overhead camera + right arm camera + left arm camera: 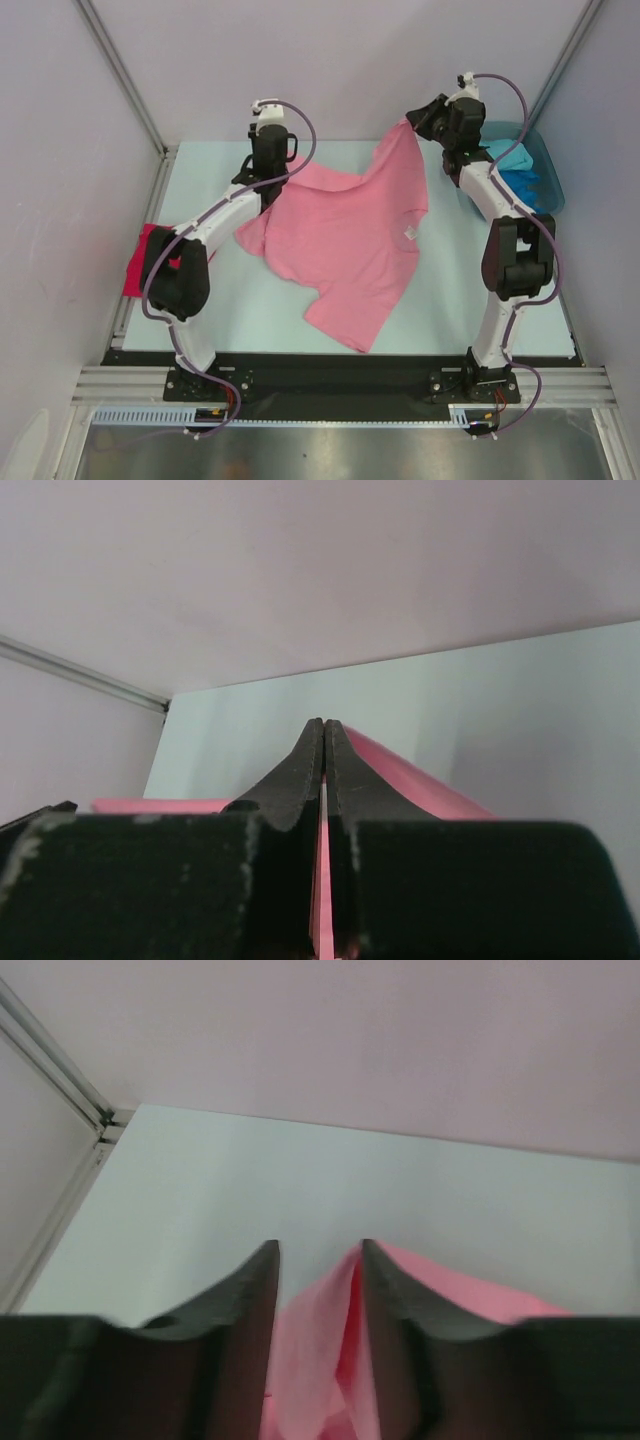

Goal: Fold and stack the t-shirts
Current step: Flatten the tshirt out

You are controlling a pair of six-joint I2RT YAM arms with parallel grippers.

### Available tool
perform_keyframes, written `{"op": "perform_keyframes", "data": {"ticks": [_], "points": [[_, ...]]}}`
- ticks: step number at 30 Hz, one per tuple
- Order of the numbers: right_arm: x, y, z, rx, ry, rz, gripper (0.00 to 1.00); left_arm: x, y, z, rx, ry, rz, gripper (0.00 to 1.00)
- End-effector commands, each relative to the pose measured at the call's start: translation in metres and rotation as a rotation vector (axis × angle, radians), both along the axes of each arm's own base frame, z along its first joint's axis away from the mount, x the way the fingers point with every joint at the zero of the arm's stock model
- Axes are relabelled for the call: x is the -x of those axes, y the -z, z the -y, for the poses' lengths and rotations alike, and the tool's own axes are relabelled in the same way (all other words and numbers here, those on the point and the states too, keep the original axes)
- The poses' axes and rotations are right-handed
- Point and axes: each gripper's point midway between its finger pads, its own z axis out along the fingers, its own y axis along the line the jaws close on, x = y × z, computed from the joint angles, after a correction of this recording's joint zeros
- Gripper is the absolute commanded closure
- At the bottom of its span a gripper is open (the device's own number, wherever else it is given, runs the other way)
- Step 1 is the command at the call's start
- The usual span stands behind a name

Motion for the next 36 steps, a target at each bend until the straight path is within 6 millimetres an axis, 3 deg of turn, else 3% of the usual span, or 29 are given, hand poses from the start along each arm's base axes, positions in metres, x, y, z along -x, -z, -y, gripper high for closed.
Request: {"op": "perform_keyframes", "data": {"ticks": [1, 4, 8, 10, 14, 17, 19, 20, 22, 23, 24, 25, 28, 32, 34, 36], "points": [[-0.010, -0.025, -0.002, 0.018, 0.011, 0.085, 1.00, -0.017, -0.030, -0.014, 0.030, -0.053, 0.075, 0.51], [-0.013, -0.020, -0.003, 0.020, 0.012, 0.084, 1.00, -0.023, -0.013, -0.019, 0.038, -0.070, 0.039, 0.32], [-0.014, -0.025, 0.002, 0.022, 0.022, 0.096, 1.00, -0.026, -0.005, -0.021, 0.043, -0.079, 0.028, 0.27], [-0.011, -0.040, 0.004, 0.020, 0.028, 0.122, 1.00, -0.023, -0.006, -0.019, 0.062, -0.066, 0.026, 0.28], [-0.004, -0.065, 0.006, 0.009, 0.035, 0.153, 1.00, 0.001, -0.020, -0.012, 0.115, -0.016, 0.014, 0.29], [0.008, -0.081, 0.007, 0.009, 0.043, 0.174, 1.00, 0.022, -0.008, -0.008, 0.117, -0.009, -0.025, 0.30], [0.013, -0.082, 0.003, 0.016, 0.023, 0.153, 1.00, 0.039, 0.002, -0.013, 0.113, -0.018, -0.075, 0.30], [0.015, -0.086, 0.002, 0.020, 0.018, 0.152, 0.81, 0.044, 0.004, -0.014, 0.109, -0.017, -0.083, 0.30], [0.021, -0.085, 0.001, 0.030, 0.030, 0.139, 0.53, 0.059, 0.004, -0.018, 0.111, -0.010, -0.084, 0.30], [0.024, -0.087, 0.002, 0.029, 0.034, 0.144, 0.29, 0.064, 0.004, -0.020, 0.111, -0.005, -0.085, 0.30], [0.031, -0.088, 0.004, 0.024, 0.039, 0.143, 0.16, 0.070, 0.005, -0.021, 0.112, 0.002, -0.088, 0.30], [0.034, -0.092, 0.004, 0.013, 0.043, 0.151, 0.11, 0.076, -0.009, -0.019, 0.122, 0.021, -0.064, 0.30], [0.050, -0.101, 0.007, -0.003, 0.054, 0.156, 0.09, 0.092, -0.025, -0.019, 0.131, 0.057, -0.042, 0.30], [0.081, -0.110, 0.005, -0.006, 0.072, 0.150, 0.09, 0.104, -0.020, -0.016, 0.121, 0.115, -0.074, 0.29], [0.099, -0.100, 0.009, 0.012, 0.108, 0.101, 0.09, 0.106, -0.002, -0.018, 0.097, 0.127, -0.118, 0.29], [0.115, -0.089, 0.009, 0.014, 0.125, 0.069, 0.09, 0.107, 0.030, -0.023, 0.081, 0.112, -0.190, 0.29]]}}
